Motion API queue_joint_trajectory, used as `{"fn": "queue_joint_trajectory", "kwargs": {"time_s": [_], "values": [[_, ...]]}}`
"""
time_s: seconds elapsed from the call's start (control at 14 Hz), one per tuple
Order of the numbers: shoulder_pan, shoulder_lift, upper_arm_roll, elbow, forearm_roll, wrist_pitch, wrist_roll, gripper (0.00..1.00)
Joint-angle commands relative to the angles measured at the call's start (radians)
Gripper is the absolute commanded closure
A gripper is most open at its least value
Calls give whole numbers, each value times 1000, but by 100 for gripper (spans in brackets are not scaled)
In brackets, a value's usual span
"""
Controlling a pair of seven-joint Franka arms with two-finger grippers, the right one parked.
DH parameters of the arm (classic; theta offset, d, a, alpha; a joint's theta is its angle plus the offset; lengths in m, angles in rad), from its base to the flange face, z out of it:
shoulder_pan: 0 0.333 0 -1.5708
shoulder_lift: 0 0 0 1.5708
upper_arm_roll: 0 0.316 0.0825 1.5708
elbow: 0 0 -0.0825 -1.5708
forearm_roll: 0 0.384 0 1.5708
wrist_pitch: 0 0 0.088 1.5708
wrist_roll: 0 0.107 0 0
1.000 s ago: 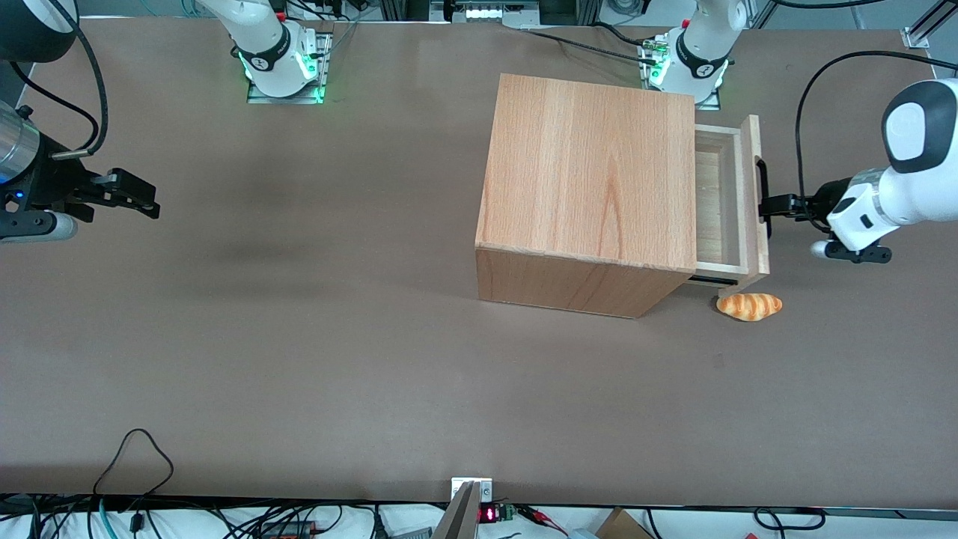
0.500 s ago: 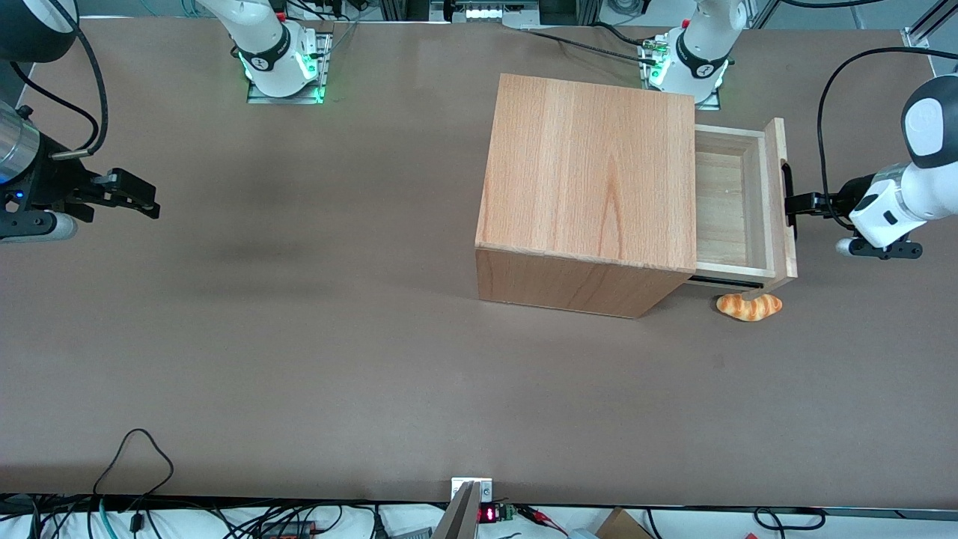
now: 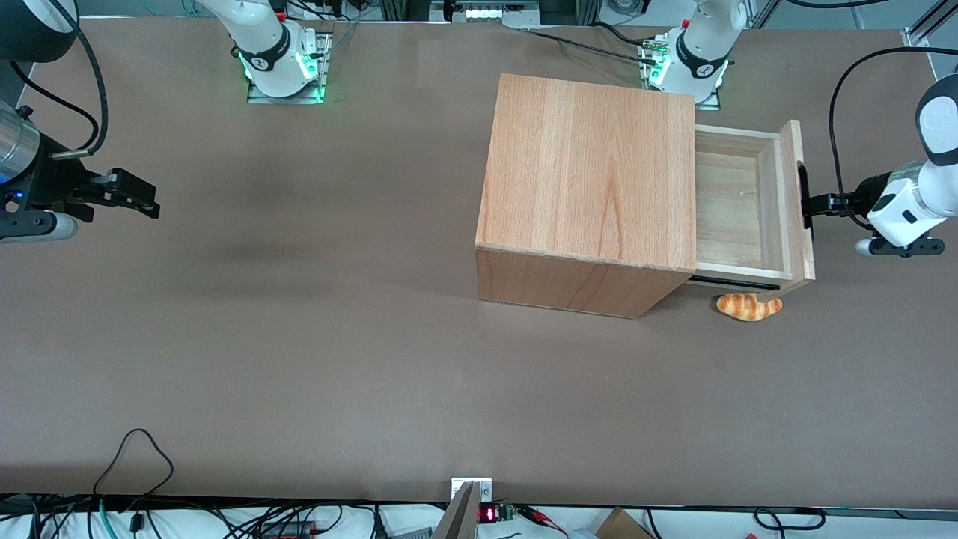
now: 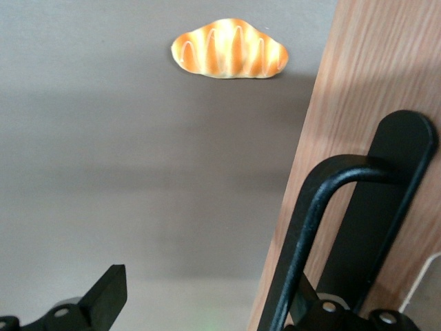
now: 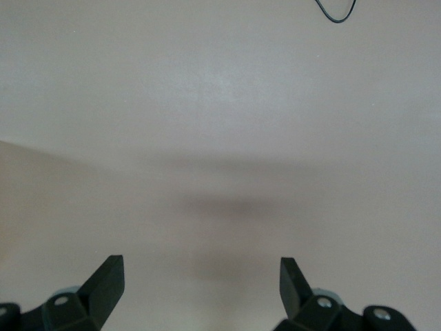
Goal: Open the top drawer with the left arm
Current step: 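Pull the handle with the left gripper, sliding the drawer out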
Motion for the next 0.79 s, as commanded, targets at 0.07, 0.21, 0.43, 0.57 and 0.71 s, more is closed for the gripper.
{"fn": "queue_joint_trajectory", "kwargs": {"time_s": [0.07, 0.21, 0.43, 0.57, 0.71], "values": [[47, -11, -3, 0, 44, 11, -11, 0], [57, -10, -5, 0, 57, 17, -9, 0], [57, -11, -9, 15, 57, 11, -21, 0], [55, -11, -14, 40, 55, -4, -44, 0], [55, -11, -15, 81, 43, -30, -60, 0]]}}
